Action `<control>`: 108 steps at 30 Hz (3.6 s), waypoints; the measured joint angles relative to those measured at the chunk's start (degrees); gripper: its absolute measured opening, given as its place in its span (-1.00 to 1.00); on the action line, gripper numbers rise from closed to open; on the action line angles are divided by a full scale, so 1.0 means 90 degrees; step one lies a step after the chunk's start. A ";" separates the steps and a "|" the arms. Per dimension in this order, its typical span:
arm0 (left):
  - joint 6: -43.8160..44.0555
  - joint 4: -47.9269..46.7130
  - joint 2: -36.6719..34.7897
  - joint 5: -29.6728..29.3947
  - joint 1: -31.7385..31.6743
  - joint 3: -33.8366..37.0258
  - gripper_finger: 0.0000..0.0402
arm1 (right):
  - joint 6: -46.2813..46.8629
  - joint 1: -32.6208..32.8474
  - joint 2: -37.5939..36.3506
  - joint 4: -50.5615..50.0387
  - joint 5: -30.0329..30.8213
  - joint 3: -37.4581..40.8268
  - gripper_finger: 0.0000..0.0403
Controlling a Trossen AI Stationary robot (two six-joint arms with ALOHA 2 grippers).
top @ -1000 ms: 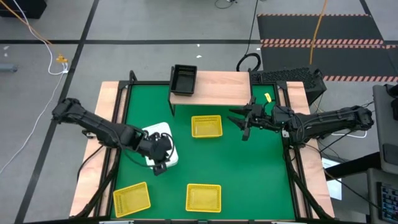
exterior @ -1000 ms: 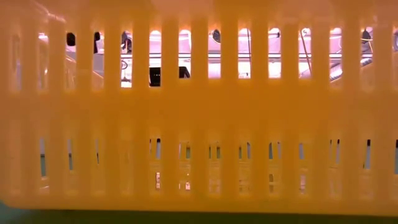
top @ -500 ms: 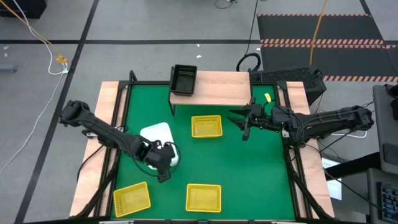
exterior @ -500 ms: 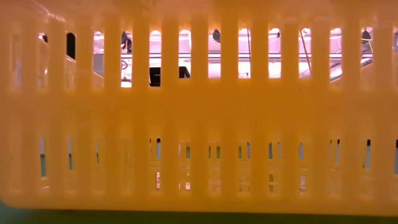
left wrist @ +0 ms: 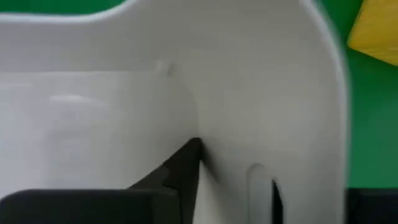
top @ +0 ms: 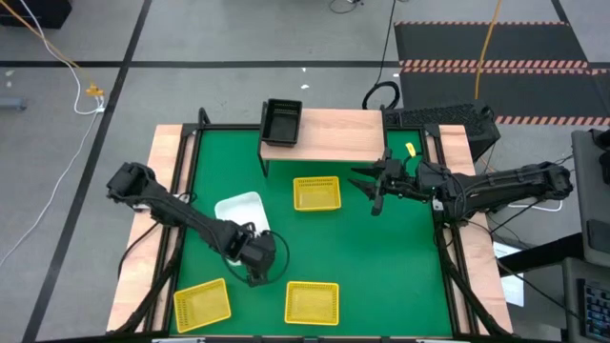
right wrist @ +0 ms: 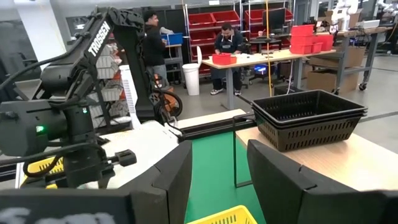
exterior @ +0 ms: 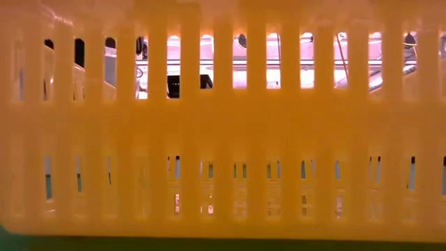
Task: Stack baskets on shelf by color
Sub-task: Put the stacked white bins on the shelf
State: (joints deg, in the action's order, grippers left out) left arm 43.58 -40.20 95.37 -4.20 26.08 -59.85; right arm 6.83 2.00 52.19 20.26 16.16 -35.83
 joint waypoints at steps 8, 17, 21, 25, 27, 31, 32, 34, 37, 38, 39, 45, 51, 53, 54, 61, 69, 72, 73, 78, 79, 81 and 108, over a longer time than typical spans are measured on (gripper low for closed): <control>-0.0109 -0.0424 -0.0517 0.0126 -0.0035 0.0054 -0.90 | 0.0000 0.0000 0.0002 0.0000 0.0000 0.0000 -0.26; -0.0617 -0.2991 -0.1206 -0.0161 -0.0048 -0.1275 -0.94 | -0.0002 -0.0002 0.0002 0.0036 0.0000 0.0000 -0.26; -0.0959 -0.4109 -0.1231 -0.0770 -0.0049 -0.2644 -0.94 | -0.0002 0.0000 0.0000 0.0052 0.0000 0.0000 -0.26; -0.1979 -0.4152 -0.1221 -0.1213 -0.0247 -0.3811 -0.94 | -0.0017 -0.0002 0.0001 0.0089 0.0000 0.0000 -0.26; -0.2497 -0.4177 -0.1227 -0.1434 -0.0476 -0.4285 -0.94 | -0.0017 0.0000 0.0000 0.0098 0.0002 0.0000 -0.26; -0.3871 -0.3773 -0.1087 -0.1818 -0.1130 -0.4975 -0.94 | -0.0017 -0.0001 0.0001 0.0097 0.0001 0.0000 -0.26; -0.4250 -0.3567 -0.1028 -0.1829 -0.1300 -0.5101 -0.94 | -0.0017 -0.0002 0.0002 0.0099 0.0002 0.0000 -0.26; -0.5134 -0.3016 -0.0893 -0.1807 -0.1635 -0.5349 -0.94 | -0.0022 -0.0002 0.0000 0.0098 0.0000 0.0000 -0.26; -0.6522 -0.2234 -0.0551 -0.1486 -0.2107 -0.5777 -0.94 | -0.0049 -0.0002 0.0000 0.0098 0.0000 0.0000 -0.26; -0.6908 -0.2096 -0.0394 -0.1363 -0.2262 -0.5948 -0.94 | -0.0060 -0.0002 0.0002 0.0096 0.0001 0.0000 -0.26; -0.7271 -0.1988 -0.0234 -0.1234 -0.2402 -0.6145 -0.94 | -0.0088 -0.0002 0.0000 0.0094 0.0000 0.0000 -0.26; -0.8261 -0.1841 0.0893 -0.1175 -0.3385 -0.7445 -0.94 | -0.0219 -0.0002 0.0000 0.0044 0.0002 0.0000 -0.26; -0.8666 -0.1826 0.1942 -0.0068 -0.4358 -0.8132 -0.94 | -0.0388 -0.0002 -0.0012 -0.0006 0.0009 0.0000 -0.26; -0.8698 -0.1901 0.2206 0.0273 -0.4633 -0.8237 -0.94 | -0.0535 -0.0002 -0.0089 -0.0005 0.0018 0.0000 -0.26; -0.8701 -0.1932 0.2319 0.0404 -0.4758 -0.8267 -0.94 | -0.0597 -0.0002 -0.0150 -0.0005 0.0043 0.0000 -0.26; -0.8627 -0.2435 0.2795 0.0795 -0.5113 -0.8283 -0.94 | -0.0690 -0.0002 -0.0735 -0.0178 0.0236 0.0204 -0.26; -0.8698 -0.2631 0.2835 0.0869 -0.5092 -0.7977 -0.92 | -0.0644 -0.0002 -0.1332 -0.0142 0.0534 0.0518 -0.26; -0.8666 -0.2565 0.2834 0.0871 -0.5087 -0.7854 -0.90 | -0.0619 -0.0002 -0.1397 -0.0145 0.0529 0.0554 -0.26; -0.8662 -0.2536 0.2830 0.0871 -0.5087 -0.7813 -0.91 | -0.0595 -0.0002 -0.1397 -0.0135 0.0531 0.0554 -0.26; -0.8280 -0.2498 0.2830 0.0869 -0.5092 -0.7735 -0.92 | -0.0549 -0.0002 -0.1389 -0.0142 0.0530 0.0554 -0.26; -0.8208 -0.2462 0.2830 0.0866 -0.5092 -0.7735 -0.90 | -0.0549 -0.0002 -0.1389 -0.0142 0.0529 0.0554 -0.26; -0.8102 -0.2440 0.2828 0.0865 -0.5092 -0.7738 -0.82 | -0.0551 -0.0002 -0.1387 -0.0142 0.0529 0.0554 -0.26; -0.7887 -0.2917 0.2706 0.0581 -0.5069 -0.7741 -0.82 | -0.0622 -0.0002 -0.1387 -0.0145 0.0527 0.0554 -0.26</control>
State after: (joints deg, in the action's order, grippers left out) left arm -27.41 -66.45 119.72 1.02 -19.55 -129.52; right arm 1.23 1.98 39.70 18.96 20.91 -30.85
